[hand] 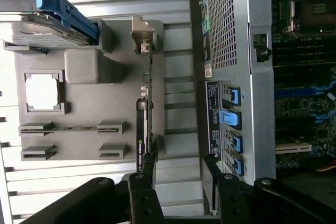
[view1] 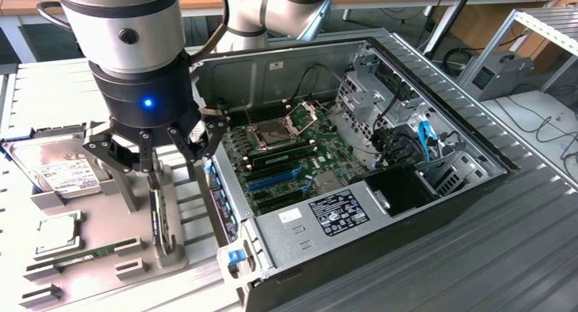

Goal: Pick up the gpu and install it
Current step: 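Pick up the gpu and move the gpu toward the slot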

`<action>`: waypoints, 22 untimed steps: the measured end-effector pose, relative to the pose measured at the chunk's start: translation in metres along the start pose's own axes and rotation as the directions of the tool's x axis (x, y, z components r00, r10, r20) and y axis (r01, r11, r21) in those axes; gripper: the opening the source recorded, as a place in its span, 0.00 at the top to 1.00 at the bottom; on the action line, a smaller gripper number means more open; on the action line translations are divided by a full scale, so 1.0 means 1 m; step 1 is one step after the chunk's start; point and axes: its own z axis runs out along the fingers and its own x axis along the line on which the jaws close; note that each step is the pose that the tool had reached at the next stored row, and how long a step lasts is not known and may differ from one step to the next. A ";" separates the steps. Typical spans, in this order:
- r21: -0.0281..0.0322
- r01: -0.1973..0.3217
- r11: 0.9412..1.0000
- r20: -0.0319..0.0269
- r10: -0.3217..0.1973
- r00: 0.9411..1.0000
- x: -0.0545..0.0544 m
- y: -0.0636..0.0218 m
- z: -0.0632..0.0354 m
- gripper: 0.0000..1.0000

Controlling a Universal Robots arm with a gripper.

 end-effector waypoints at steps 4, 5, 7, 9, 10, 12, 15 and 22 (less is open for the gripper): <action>0.000 0.000 1.000 0.000 0.000 1.000 0.001 0.0000 0.0021 0.52; 0.000 0.000 1.000 0.000 0.000 1.000 0.001 0.0000 0.0025 0.52; 0.000 0.000 1.000 0.000 0.000 1.000 0.001 0.0000 0.0032 0.52; 0.000 0.000 1.000 0.000 0.000 1.000 0.002 0.0000 0.0040 0.52; 0.000 0.000 1.000 0.000 0.000 1.000 0.002 0.0000 0.0044 0.52; 0.000 0.000 1.000 0.000 0.000 1.000 0.002 0.0000 0.0052 0.52; 0.000 0.000 1.000 0.000 0.000 1.000 0.003 0.0000 0.0066 0.52; 0.000 0.000 1.000 0.000 0.000 1.000 0.004 0.0000 0.0102 0.52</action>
